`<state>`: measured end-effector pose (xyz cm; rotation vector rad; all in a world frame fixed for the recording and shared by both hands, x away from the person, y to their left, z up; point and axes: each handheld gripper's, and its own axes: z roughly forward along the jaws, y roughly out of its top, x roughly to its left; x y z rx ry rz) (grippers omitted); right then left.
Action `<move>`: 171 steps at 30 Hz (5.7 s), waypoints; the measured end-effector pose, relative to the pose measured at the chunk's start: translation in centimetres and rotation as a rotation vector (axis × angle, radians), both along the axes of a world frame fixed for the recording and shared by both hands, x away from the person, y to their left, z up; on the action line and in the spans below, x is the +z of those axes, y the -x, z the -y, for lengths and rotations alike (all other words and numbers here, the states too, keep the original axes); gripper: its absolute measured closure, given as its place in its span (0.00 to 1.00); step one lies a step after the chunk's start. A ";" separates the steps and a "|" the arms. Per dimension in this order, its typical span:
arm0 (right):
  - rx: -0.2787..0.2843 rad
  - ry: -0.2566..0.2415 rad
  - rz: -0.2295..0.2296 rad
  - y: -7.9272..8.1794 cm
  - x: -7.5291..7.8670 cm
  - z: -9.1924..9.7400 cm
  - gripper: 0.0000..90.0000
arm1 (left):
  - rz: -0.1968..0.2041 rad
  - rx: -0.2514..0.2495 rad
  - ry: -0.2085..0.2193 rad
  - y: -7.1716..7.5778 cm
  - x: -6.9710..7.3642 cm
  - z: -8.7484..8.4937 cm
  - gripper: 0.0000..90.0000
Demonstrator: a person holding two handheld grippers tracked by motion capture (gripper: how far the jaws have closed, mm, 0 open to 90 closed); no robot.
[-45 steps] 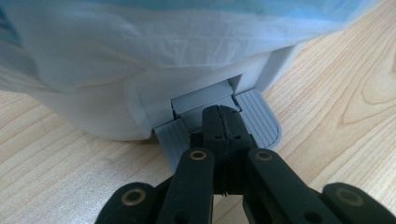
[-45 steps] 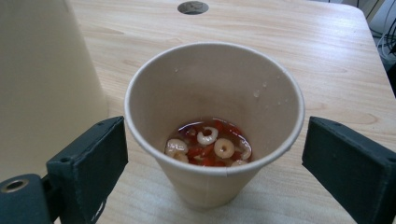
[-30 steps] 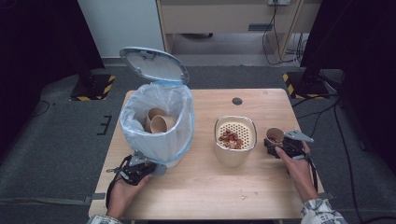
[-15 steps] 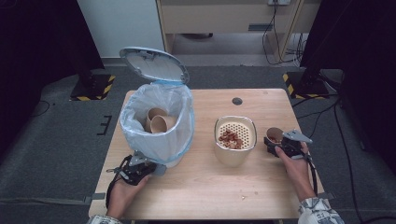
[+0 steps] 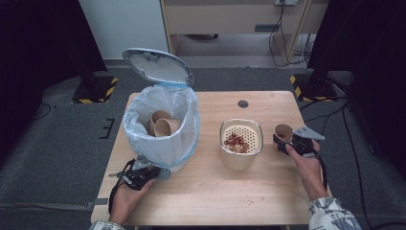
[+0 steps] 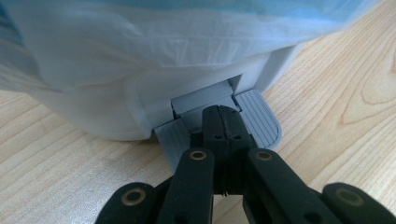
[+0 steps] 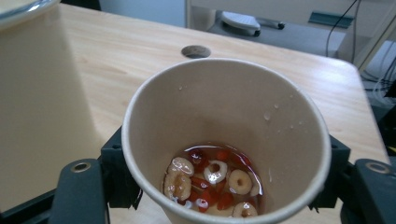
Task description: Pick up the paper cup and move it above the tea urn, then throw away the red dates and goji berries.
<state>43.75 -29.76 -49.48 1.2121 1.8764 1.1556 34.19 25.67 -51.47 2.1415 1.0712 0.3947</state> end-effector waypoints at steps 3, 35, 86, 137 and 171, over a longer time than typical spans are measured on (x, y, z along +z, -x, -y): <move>-0.009 -0.007 0.004 -0.3 0.2 0.3 0.34 | 0.000 -0.001 -0.001 0.0 0.0 0.0 1.00; 0.083 0.070 0.068 -4.3 7.4 -0.5 0.36 | 0.001 -0.002 0.006 0.0 0.0 -0.1 1.00; 0.394 0.281 0.354 -7.6 8.9 -6.8 0.37 | 0.003 -0.003 0.007 0.0 -0.1 -0.1 1.00; 0.528 0.495 0.475 -3.6 9.2 -10.0 0.37 | 0.002 0.001 0.004 0.0 0.0 0.0 1.00; 0.596 0.667 0.537 -3.3 8.9 -10.3 0.36 | 0.003 0.000 0.003 0.0 0.0 0.0 1.00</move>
